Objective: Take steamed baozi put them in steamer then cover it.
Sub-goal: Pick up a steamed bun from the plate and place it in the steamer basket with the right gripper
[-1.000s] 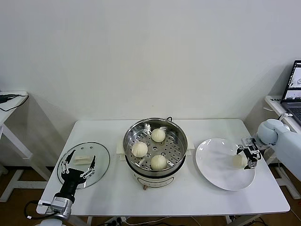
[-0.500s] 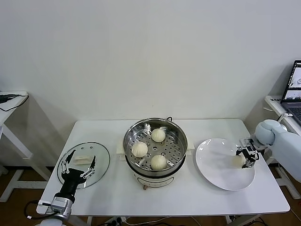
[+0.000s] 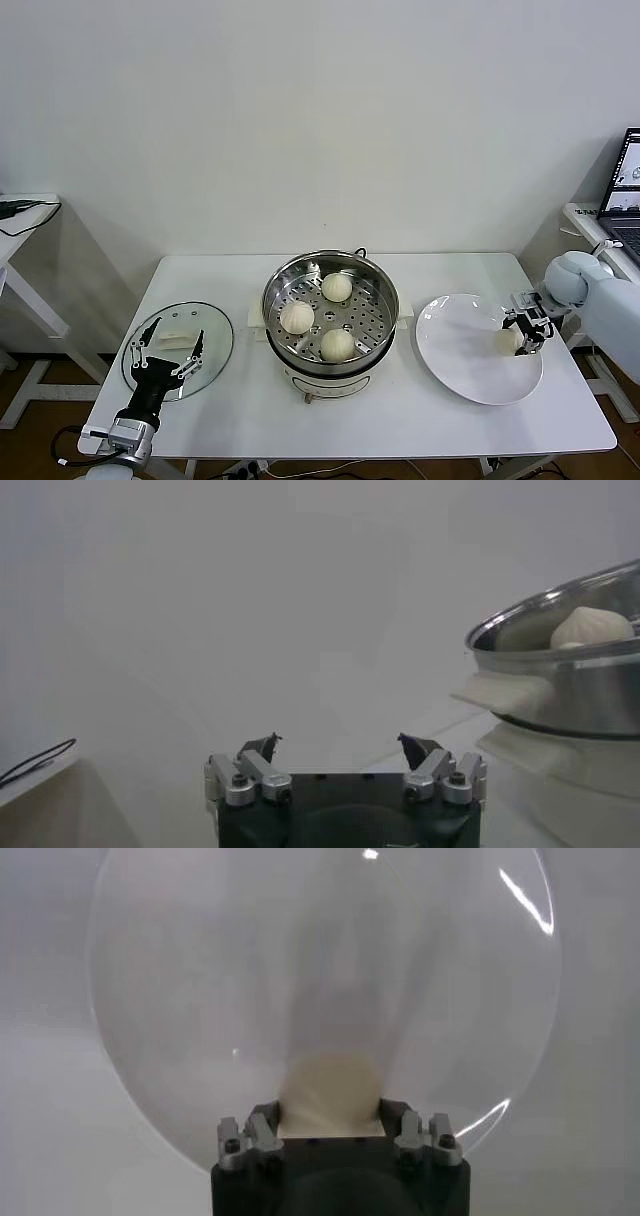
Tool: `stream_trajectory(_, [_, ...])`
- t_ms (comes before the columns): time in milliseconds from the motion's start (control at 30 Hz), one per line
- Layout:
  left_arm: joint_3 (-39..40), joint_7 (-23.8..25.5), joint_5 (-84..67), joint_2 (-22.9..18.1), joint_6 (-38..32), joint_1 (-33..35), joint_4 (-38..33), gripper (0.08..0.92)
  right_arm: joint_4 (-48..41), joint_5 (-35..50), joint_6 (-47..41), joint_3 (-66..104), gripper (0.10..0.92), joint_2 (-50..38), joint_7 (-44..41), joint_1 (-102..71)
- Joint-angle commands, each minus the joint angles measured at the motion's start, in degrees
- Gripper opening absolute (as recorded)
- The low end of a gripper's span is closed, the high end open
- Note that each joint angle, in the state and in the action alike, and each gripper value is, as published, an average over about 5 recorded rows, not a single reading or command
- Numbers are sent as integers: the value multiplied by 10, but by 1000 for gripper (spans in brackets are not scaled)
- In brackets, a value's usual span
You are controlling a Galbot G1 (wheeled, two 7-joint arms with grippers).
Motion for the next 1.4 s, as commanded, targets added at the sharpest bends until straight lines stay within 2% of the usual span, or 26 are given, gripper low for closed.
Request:
stream_trajectory(33, [2,0,0,1,1,0,-4,823,83,135,-44,-97,679,-72,-8,101])
stream_trajectory(200, [4,0,0,2,1,0,-7,823,209,262,-101,-213,679,-145,-15,237])
stream_trajectory(367, [3,1,0,4,-1,4,-16,823,301,338,-156,-300,679,-176,-20,354])
stream_trajectory(533, [-1,2,0,4,-3,9,-26,823,378,417,-194,-462,679,-150,-4,528])
stream_trajectory(700, [0,3,0,4,-6,11,-33,823,418,493,-228,-517,679,-80,19,607])
stream_trajectory(833, [-1,3,-1,4,-7,12,-39,823,419,532,-250,-528,679,-9,40,627])
stream_trajectory(1000, [-4,4,-3,5,-6,12,-42,823,374,553,-262,-520,679,80,57,607])
stream_trajectory(1200, [-9,4,-6,4,-7,11,-42,823,301,540,-264,-496,679,162,61,545])
stream_trajectory(1400, [-18,5,-10,6,-7,10,-38,823,248,519,-262,-482,679,206,56,499])
